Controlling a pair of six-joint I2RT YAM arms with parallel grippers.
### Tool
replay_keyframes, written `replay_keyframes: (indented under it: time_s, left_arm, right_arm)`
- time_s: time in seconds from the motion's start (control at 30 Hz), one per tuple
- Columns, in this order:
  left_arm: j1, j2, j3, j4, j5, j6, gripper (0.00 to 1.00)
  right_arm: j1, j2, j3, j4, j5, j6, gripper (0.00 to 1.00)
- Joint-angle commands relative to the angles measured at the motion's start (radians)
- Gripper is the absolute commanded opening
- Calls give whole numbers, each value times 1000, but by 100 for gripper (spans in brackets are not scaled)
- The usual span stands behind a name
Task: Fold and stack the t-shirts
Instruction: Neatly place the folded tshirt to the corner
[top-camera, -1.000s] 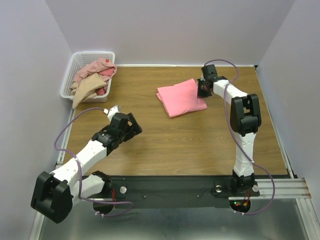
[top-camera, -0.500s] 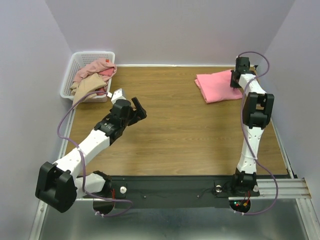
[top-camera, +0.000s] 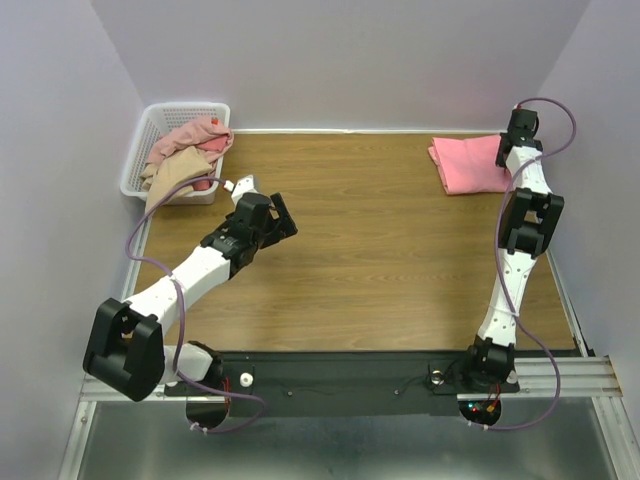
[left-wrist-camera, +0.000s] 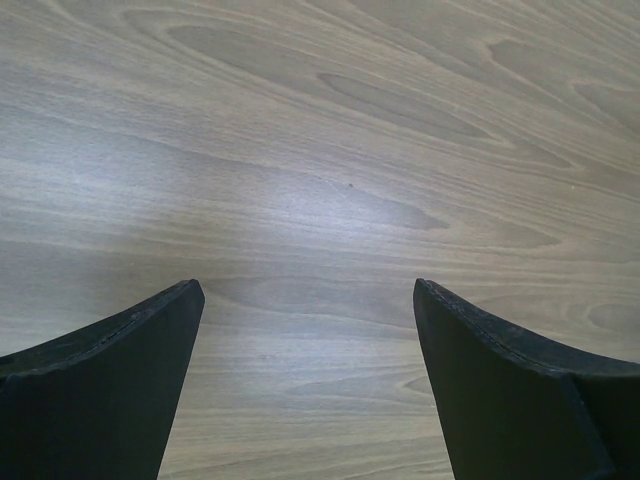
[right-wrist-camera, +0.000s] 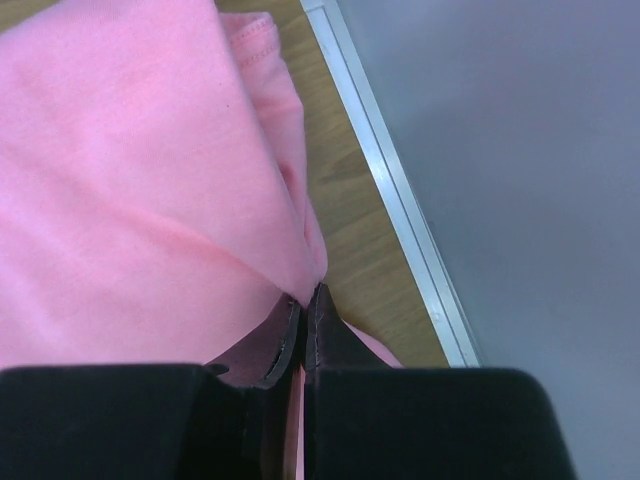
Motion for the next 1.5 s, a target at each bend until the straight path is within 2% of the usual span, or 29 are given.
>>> replay_keyframes:
  time_s: [0.0,0.13,0.3,0.37,0.43,0.47,0.57,0.6,0.67,0.73,0.77,0.83,0.9,0.93,1.07,1.1,1.27,1.37,1.47]
  left_arm:
    - [6,-15,49,28,-24,21,98]
    - [6,-15,54,25,-19,22,98]
    - [6,-36,57,13,2,16,98]
    - [6,-67,43,8,14,12,99]
    - [7,-91,33,1,16,3,98]
    - [6,-122,23,-16,13,1,98]
    - [6,-168,17,-74,-5,-10,99]
    - [7,-197,16,-91,-13,-11,99]
    - [6,-223,25,-154,-42,-16,98]
    - [4,-257,31,-193,-59,-17,99]
    - [4,-275,34,-231,-65,-25,99]
    - [6,-294,34,-272,-94,-22,99]
    - [7,-323,45,-294,-108,10,99]
    - [7,-326,58,-317,-119,7,99]
    - [7,-357,109,-391,-113,-10,99]
    - [7,-366,103,-389,-116,-17,99]
    - [9,-412,92,-406,-134,-39,98]
    - [9,-438,68,-421,-157,-53,99]
    - [9,-498,17,-423,-167,-44,99]
  right_arm:
    - [-9,7,49,27,39,-19,0]
    - [-9,-4,55,27,3,-23,2]
    - [-9,-83,23,25,5,7,39]
    - [-9,-122,-14,25,3,26,47]
    - [-9,-186,-35,25,23,47,61]
    - [-8,-214,-70,25,34,69,72]
    - [-3,-344,-152,25,20,115,90]
    - [11,-388,-219,24,20,151,100]
    - [35,-523,-323,24,41,175,100]
    - [92,-620,-513,24,78,239,100]
    - [112,-731,-576,22,83,265,100]
    - [170,-891,-789,22,27,337,100]
    - [199,-996,-920,24,-26,382,100]
    - [202,-1040,-1039,22,-33,400,100]
    - [207,-1293,-1300,24,-101,452,100]
    - [207,-1381,-1353,24,-115,474,100]
    - [207,-1597,-1558,22,-245,500,100]
    - [207,-1682,-1608,24,-284,498,100]
    - [207,-1714,-1629,24,-258,538,100]
